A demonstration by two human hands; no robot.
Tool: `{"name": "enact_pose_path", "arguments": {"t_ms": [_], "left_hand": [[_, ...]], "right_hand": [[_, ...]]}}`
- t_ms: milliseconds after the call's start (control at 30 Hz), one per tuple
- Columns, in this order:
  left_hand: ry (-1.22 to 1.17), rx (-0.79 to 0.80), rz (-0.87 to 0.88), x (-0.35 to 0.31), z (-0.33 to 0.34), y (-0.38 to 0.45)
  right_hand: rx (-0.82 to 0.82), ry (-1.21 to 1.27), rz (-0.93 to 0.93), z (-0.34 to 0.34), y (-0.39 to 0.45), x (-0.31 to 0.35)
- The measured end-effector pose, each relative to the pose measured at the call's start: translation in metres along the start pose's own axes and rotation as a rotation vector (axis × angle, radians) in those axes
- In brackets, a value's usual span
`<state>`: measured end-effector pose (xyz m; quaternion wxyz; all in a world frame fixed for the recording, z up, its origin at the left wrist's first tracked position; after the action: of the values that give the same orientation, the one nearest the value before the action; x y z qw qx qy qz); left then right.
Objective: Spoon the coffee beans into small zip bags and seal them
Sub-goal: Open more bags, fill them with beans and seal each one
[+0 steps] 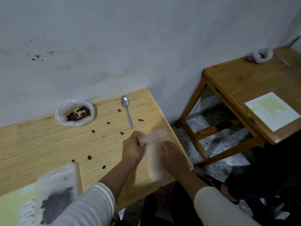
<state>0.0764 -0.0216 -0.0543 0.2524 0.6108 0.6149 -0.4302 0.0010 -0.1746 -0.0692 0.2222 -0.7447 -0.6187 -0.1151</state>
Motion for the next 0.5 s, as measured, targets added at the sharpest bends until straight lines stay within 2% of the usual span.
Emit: {"name": "enact_pose_path", "arguments": {"t_ms": [133, 233, 333, 500], "left_hand": [[0.186, 0.052, 0.125, -0.001, 0.003, 0.004], [0.328, 0.102, 0.153, 0.002, 0.009, 0.007], [0.354, 0.11, 0.184, 0.004, 0.014, 0.004], [0.329, 0.023, 0.297, -0.001, 0.018, 0.002]], "right_hand": [[-0.004, -0.006, 0.013, 0.002, 0.001, -0.002], [-0.021, -0.022, 0.023, 0.004, 0.002, -0.002], [-0.03, -0.036, 0.012, 0.006, 0.001, -0.001], [-0.053, -0.031, 0.001, 0.002, 0.002, 0.0]]}}
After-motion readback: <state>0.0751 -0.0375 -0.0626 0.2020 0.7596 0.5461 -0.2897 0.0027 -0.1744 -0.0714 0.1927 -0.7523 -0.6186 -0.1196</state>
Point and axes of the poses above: each hand's wrist, its own y-axis towards the middle knuckle, its own z-axis out of the palm, x = y × z, the point moved 5 cm from there along y, towards the middle knuckle
